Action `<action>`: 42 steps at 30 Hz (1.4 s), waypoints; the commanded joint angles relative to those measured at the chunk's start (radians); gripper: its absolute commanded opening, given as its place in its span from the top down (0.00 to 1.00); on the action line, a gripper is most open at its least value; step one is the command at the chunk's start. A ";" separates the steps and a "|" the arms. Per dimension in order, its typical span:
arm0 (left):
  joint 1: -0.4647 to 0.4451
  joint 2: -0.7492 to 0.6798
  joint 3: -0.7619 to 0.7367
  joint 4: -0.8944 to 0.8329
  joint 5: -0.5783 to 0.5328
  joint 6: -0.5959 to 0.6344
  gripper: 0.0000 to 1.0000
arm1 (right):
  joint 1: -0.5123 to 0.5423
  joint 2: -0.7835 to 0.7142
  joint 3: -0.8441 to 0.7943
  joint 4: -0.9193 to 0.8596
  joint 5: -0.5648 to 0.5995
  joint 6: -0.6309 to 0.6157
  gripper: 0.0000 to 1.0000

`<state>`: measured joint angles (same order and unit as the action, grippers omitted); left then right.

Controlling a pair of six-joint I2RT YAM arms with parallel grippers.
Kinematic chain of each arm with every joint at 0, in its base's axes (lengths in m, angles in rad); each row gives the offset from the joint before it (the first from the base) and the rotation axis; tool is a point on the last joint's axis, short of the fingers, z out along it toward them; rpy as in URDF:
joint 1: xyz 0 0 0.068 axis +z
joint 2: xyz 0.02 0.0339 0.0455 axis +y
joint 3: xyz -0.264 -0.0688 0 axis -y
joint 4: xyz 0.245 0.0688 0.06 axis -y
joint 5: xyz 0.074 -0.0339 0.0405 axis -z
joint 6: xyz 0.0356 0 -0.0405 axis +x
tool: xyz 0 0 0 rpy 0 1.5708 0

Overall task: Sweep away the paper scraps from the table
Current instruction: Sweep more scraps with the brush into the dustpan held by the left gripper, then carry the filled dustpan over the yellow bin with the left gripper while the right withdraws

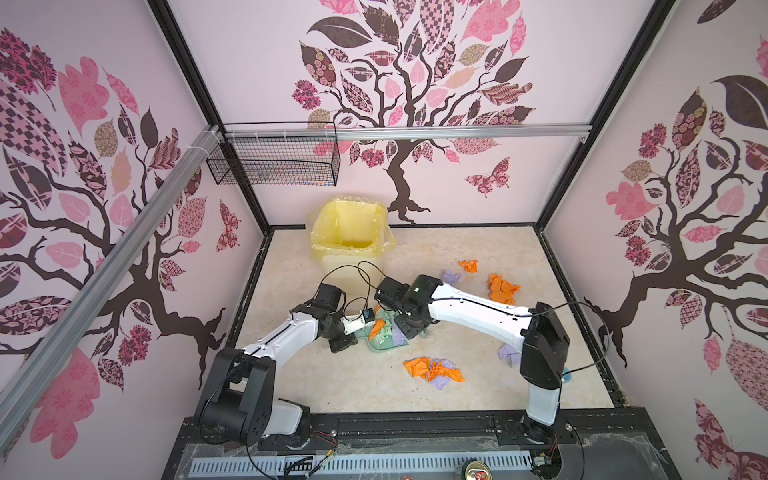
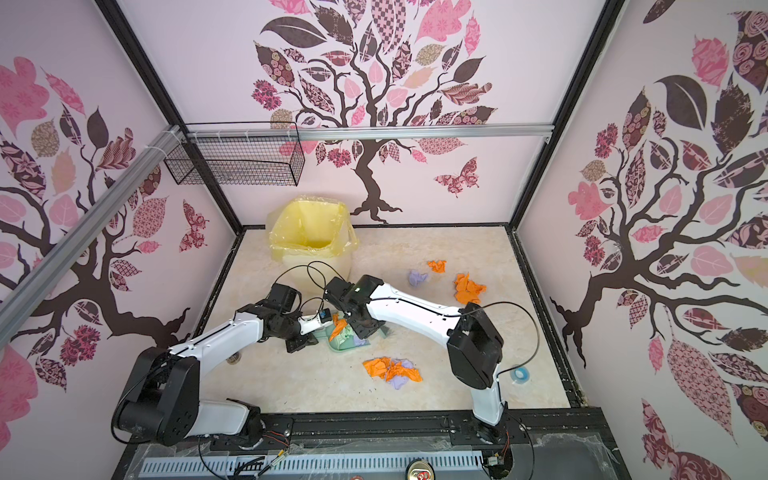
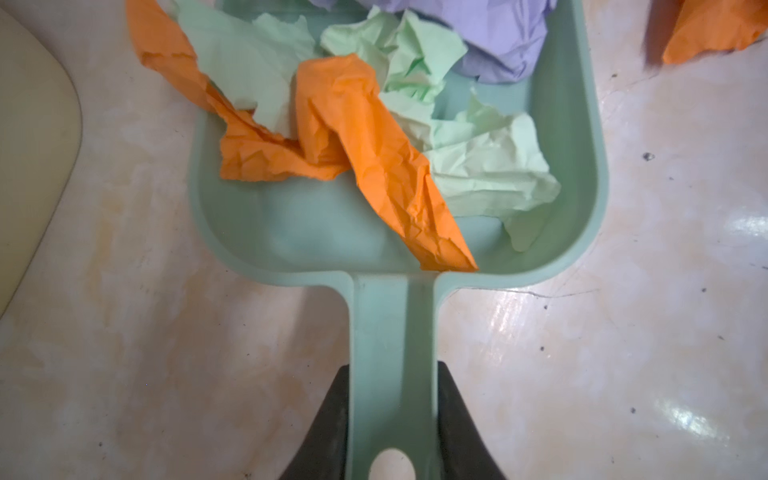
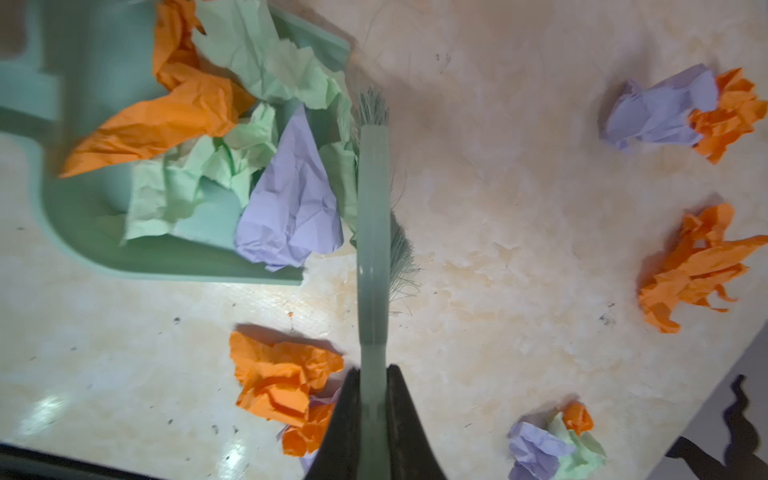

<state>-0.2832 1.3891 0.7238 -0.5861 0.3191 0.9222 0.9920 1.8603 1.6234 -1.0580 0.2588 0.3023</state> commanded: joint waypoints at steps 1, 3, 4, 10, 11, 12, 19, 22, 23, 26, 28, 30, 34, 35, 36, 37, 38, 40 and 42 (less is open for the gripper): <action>-0.004 0.003 0.025 0.010 0.017 -0.012 1.00 | 0.002 -0.079 -0.034 0.074 -0.118 0.059 1.00; -0.004 0.007 0.026 0.011 0.020 -0.014 1.00 | 0.004 -0.091 -0.039 0.080 -0.133 0.069 1.00; -0.005 0.008 0.028 0.012 0.020 -0.014 1.00 | 0.004 -0.096 -0.039 0.081 -0.137 0.072 1.00; -0.006 0.002 0.026 0.012 0.018 -0.016 1.00 | 0.007 -0.132 -0.045 0.072 -0.165 0.080 1.00; -0.005 -0.001 0.024 0.012 0.021 -0.018 1.00 | 0.007 -0.143 -0.047 0.069 -0.163 0.083 1.00; -0.006 -0.006 0.025 0.015 0.024 -0.020 1.00 | 0.007 -0.152 -0.047 0.062 -0.156 0.086 1.00; -0.005 -0.067 0.017 0.040 0.081 -0.058 1.00 | 0.007 -0.192 -0.033 -0.084 -0.026 0.116 1.00; -0.006 -0.102 0.020 0.048 0.122 -0.080 1.00 | 0.007 -0.196 -0.045 -0.117 -0.006 0.128 1.00; -0.005 -0.113 0.022 0.053 0.135 -0.087 1.00 | 0.007 -0.199 -0.051 -0.124 0.002 0.132 1.00; -0.007 -0.137 0.023 0.063 0.162 -0.104 1.00 | 0.008 -0.217 -0.062 -0.132 0.022 0.145 1.00; -0.005 -0.143 0.026 0.065 0.176 -0.110 1.00 | 0.007 -0.237 -0.064 -0.131 0.025 0.150 1.00; -0.005 -0.144 0.027 0.065 0.190 -0.115 1.00 | 0.007 -0.256 -0.058 -0.134 0.028 0.154 1.00; -0.006 -0.138 0.029 0.069 0.196 -0.123 1.00 | 0.007 -0.294 -0.033 -0.165 0.055 0.164 1.00; -0.005 -0.137 0.029 0.071 0.195 -0.122 1.00 | 0.007 -0.306 -0.028 -0.174 0.061 0.167 1.00; -0.005 -0.136 0.029 0.071 0.196 -0.123 1.00 | 0.007 -0.317 -0.025 -0.181 0.067 0.168 1.00; -0.006 -0.136 0.028 0.072 0.194 -0.123 1.00 | 0.007 -0.330 -0.021 -0.191 0.074 0.171 1.00; -0.005 -0.136 0.028 0.074 0.193 -0.123 1.00 | 0.007 -0.343 -0.019 -0.201 0.082 0.178 1.00; -0.005 -0.139 0.028 0.077 0.186 -0.123 1.00 | 0.007 -0.372 -0.021 -0.219 0.099 0.188 1.00; -0.006 -0.146 0.029 0.074 0.181 -0.123 1.00 | 0.006 -0.405 -0.037 -0.230 0.124 0.201 1.00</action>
<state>-0.2863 1.2594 0.7238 -0.5255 0.4835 0.8104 0.9936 1.5219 1.5650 -1.2289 0.3229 0.4721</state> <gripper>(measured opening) 0.262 0.120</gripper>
